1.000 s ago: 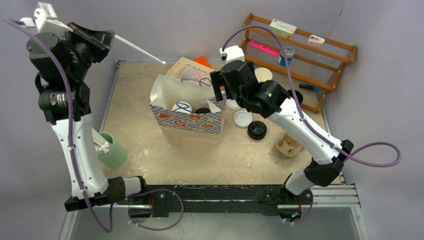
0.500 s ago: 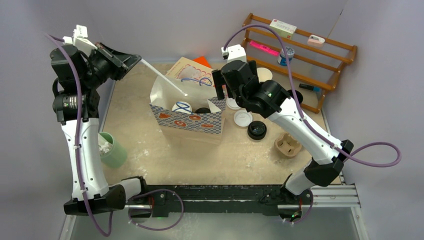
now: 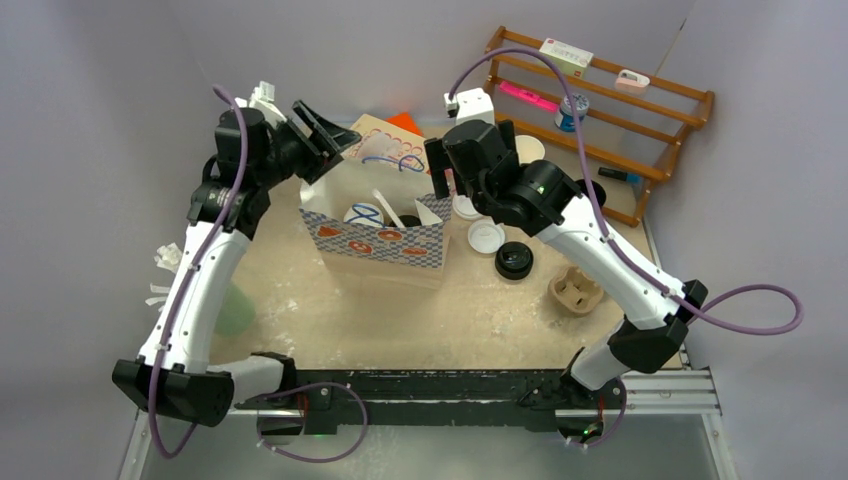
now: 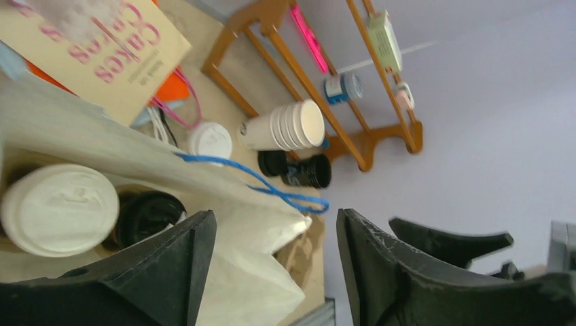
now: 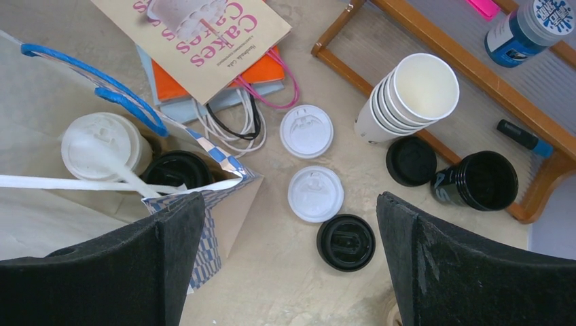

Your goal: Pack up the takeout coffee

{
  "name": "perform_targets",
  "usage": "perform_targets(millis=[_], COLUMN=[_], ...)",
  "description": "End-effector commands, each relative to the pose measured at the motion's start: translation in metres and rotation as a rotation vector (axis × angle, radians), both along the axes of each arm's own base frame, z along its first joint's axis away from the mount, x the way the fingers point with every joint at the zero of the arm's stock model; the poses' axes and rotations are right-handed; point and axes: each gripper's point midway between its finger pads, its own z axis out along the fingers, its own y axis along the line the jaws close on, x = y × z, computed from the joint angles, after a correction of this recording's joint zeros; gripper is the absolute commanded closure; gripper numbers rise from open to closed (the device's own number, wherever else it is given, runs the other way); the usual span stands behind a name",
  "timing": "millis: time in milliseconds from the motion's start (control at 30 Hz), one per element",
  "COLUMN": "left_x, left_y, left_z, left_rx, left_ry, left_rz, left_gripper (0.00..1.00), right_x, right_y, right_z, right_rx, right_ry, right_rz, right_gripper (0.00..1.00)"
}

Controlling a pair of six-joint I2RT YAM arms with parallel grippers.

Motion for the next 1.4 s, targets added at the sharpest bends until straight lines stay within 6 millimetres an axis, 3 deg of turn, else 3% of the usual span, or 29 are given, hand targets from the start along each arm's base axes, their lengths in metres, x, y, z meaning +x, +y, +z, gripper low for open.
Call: perform_targets(millis=[0,167,300,467,600,700,900,967,1067,1133,1267,1333,1367], left_x=[0.009,-0.002,-0.011,-0.021,-0.02,-0.017,-0.016,-0.013,-0.01,-0.01,-0.013,-0.017,-0.019], left_y=[0.045,0.125,0.162,0.184,0.184,0.18,0.186,0.186,0.188,0.19,0.192,0.196,0.198], left_z=[0.045,0.041,0.017,-0.041,-0.087,-0.117,-0.168,-0.173,-0.171,-0.158,-0.109,-0.103,-0.111], left_rx=[0.266,0.624,0.821,0.897,0.825,0.8,0.838,0.845,0.857,0.86,0.867,0.903,0.93], left_ry=[-0.186,-0.131,-0.077,0.035,0.028,0.01,0.072,0.04,0.029,0.009,-0.114,-0.118,-0.089], left_rz=[0.179,0.463,0.571,0.651,0.655,0.625,0.639,0.637,0.645,0.665,0.685,0.686,0.68], left_gripper=[0.28,0.26,0.28,0.21,0.16,0.15,0.14,0.13,0.12,0.12,0.12,0.11,0.11], right_x=[-0.004,-0.007,-0.014,-0.026,-0.043,-0.036,-0.017,-0.011,-0.004,0.0,0.006,0.006,0.005], right_y=[-0.011,-0.024,-0.045,-0.074,-0.09,-0.111,-0.126,-0.116,-0.106,-0.105,-0.115,-0.119,-0.12], right_z=[0.028,0.028,0.025,0.01,-0.034,-0.057,-0.106,-0.127,-0.14,-0.139,-0.14,-0.146,-0.149], right_rx=[0.076,0.072,0.009,0.003,0.109,0.246,0.307,0.325,0.346,0.33,0.264,0.248,0.249], right_ry=[-0.059,-0.037,-0.058,-0.14,-0.045,-0.033,-0.044,0.005,0.049,0.034,-0.001,0.003,0.009], right_rz=[-0.043,-0.116,-0.142,-0.16,-0.173,-0.211,-0.265,-0.212,-0.185,-0.173,-0.195,-0.21,-0.22], right_gripper=[0.02,0.01,0.01,0.07,0.08,0.09,0.11,0.1,0.04,0.02,0.02,0.02,0.02])
